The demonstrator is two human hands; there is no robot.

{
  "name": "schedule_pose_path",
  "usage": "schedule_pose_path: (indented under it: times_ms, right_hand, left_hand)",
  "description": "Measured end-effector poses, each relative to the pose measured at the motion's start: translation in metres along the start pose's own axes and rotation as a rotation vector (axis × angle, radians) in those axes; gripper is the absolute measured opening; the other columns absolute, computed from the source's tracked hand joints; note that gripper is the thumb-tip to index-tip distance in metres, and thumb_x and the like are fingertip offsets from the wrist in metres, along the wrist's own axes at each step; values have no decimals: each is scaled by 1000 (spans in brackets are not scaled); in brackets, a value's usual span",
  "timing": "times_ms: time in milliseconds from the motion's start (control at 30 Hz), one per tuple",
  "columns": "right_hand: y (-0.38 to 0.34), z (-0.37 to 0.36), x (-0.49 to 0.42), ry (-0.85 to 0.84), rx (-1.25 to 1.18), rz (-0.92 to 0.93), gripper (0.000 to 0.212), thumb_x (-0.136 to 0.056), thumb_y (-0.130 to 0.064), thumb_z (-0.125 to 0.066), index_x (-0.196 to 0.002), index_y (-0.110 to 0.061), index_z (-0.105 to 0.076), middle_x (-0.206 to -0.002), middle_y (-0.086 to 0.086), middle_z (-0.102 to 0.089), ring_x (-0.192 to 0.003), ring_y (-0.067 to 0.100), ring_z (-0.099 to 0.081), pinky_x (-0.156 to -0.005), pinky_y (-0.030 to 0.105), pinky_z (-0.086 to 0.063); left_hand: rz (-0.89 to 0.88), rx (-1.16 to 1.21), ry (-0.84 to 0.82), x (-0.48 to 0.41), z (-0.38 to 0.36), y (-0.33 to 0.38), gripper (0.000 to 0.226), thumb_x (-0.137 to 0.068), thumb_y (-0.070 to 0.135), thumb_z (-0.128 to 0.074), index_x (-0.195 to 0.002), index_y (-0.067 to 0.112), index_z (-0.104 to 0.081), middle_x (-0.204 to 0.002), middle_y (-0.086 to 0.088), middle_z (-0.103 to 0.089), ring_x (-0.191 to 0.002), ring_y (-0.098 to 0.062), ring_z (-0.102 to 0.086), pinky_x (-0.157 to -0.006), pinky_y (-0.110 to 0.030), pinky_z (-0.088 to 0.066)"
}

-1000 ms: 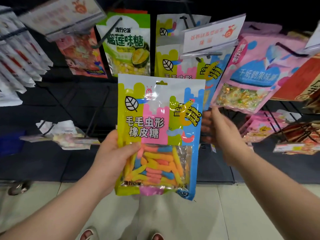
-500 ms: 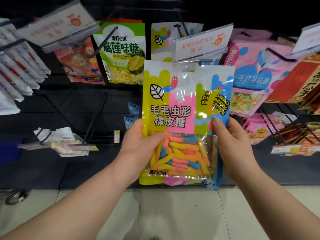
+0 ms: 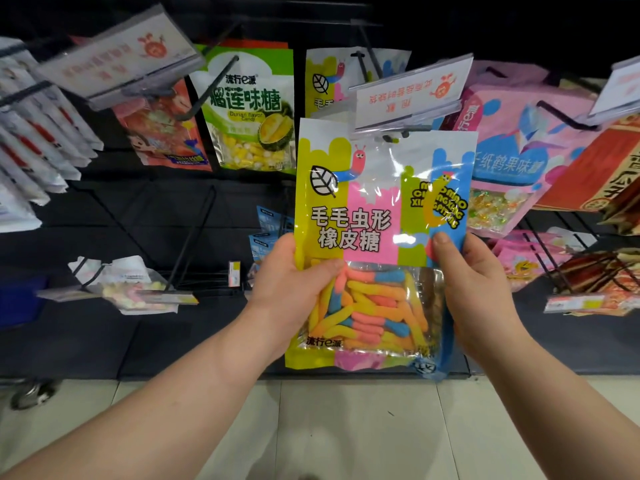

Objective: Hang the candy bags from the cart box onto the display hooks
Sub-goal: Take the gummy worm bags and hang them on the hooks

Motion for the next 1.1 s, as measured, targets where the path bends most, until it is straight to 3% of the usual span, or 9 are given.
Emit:
schedule_pose_path:
  times_ms: [300,567,700,800,933,1000,1100]
  right_hand:
    - [2,3,-3,4,14,-18,13,-96,-27,-53,-93,-24,-65,-93,0,-73,-97,28,-68,-90,52,-53]
    - [6,0,-23,14,51,-19,12,-95,-29,-55,-89,-25,-64,-81,-7,-72,-82,17,-67,-78,40,-54]
    - [9,-8,-50,18,117,-49,15,-95,-30,-55,-92,-19,-65,-100,13,-70,-91,28,-66,-87,47,-52]
    - [8,-13,-73,27,168,-46,22,-95,-32,-54,-101,-13,-64,-92,11,-67,-79,20,-60,-73,35,-51]
    - [5,-20,-100,25,256,-47,19,-96,-35,-52,-89,-20,-62,-70,-7,-56,-57,6,-46,-51,22,-34]
    - [3,-23,-111,29,275,-48,21,-96,-34,-52,-86,-17,-60,-65,-5,-50,-54,7,-41,-49,24,-31]
    - [0,-28,-125,41,308,-59,25,-96,-35,-52,-95,-10,-59,-67,-2,-43,-57,11,-37,-53,25,-30]
  left_hand:
    - [0,-6,1,-1,-3,-3,24,-87,6,-67,-96,27,-59,-99,5,-73,-96,-16,-70,-90,-41,-56]
    - [-36,-104,11,-23,-4,-5,23,-87,11,-68,-95,30,-57,-100,7,-70,-100,-15,-67,-89,-36,-55]
    - [-54,-216,32,-52,-5,-10,19,-87,19,-69,-98,28,-56,-103,8,-67,-100,-15,-65,-89,-37,-53]
    - [-77,-280,67,-77,-8,-12,22,-87,20,-70,-104,26,-57,-94,16,-64,-90,-5,-62,-71,-18,-48]
    - [-98,-370,105,-108,-10,-10,25,-87,24,-69,-103,23,-51,-87,19,-55,-79,3,-52,-61,-15,-38]
    - [-111,-412,119,-120,-12,-8,27,-87,24,-69,-104,21,-49,-86,18,-53,-77,-1,-52,-62,-21,-39]
    - [-103,-490,155,-135,-15,-3,37,-87,27,-69,-115,12,-51,-100,5,-55,-90,-15,-51,-76,-27,-39]
Point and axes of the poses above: each hand's wrist, its own x-axis away from the middle knuckle, its own z-axis out of the back of the hand, y = z × x, the point moved 2 cm from there along -x, towards the middle knuckle
